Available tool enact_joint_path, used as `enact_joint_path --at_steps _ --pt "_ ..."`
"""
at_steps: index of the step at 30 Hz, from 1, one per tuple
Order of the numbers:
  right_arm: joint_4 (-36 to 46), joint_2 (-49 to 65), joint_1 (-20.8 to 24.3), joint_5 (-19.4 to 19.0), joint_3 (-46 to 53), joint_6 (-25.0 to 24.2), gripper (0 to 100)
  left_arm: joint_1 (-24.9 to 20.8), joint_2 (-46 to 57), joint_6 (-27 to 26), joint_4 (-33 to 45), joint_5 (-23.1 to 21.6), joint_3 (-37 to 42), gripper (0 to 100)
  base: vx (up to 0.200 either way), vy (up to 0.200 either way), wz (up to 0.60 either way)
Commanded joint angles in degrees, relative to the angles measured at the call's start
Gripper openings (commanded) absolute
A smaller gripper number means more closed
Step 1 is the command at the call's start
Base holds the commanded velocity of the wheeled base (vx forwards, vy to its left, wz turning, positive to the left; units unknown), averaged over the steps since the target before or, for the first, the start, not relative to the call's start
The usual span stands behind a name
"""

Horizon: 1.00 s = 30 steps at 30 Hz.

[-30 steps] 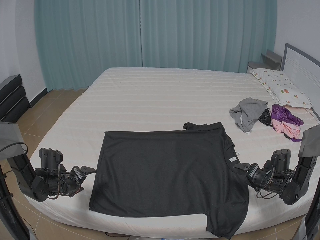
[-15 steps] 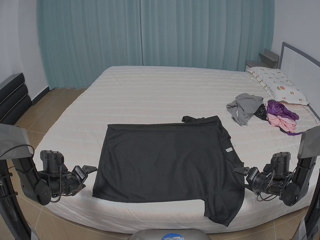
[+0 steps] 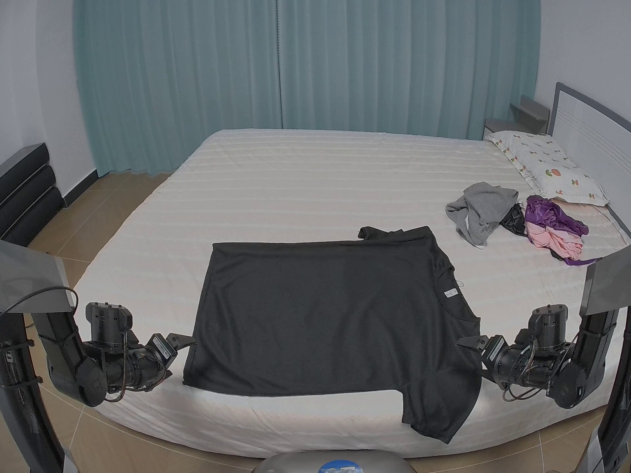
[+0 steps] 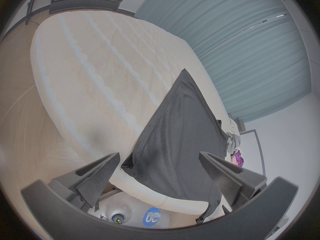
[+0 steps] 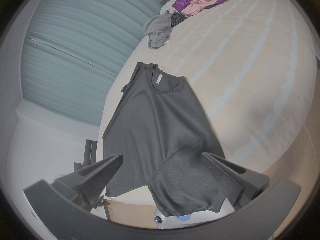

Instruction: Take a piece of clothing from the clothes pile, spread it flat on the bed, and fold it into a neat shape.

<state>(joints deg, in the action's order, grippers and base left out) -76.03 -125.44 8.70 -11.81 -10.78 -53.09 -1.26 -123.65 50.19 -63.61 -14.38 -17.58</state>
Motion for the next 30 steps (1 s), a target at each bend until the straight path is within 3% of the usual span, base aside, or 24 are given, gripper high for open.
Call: enact_joint_path --at_steps 1,8,24,30 --pt "-1.14 -1.74 0.88 0.12 0.32 -0.26 100 0.03 -0.45 0.08 -0.02 -0.03 0.35 100 0.0 0.0 0.0" --pt "-5.35 -1.74 1.75 0.56 2.51 -0.08 100 0.29 -0.19 0.17 -0.46 -0.56 1.76 100 0.0 0.0 0.0" --pt "-6.32 -1.65 2.63 1.62 3.75 0.09 100 0.9 -0.1 0.44 -0.73 -0.56 1.85 100 0.0 0.0 0.0" --pt "-6.32 -1.91 3.07 1.62 3.13 0.27 100 0.99 -2.03 -3.87 0.15 -1.35 -3.34 100 0.0 0.0 0.0"
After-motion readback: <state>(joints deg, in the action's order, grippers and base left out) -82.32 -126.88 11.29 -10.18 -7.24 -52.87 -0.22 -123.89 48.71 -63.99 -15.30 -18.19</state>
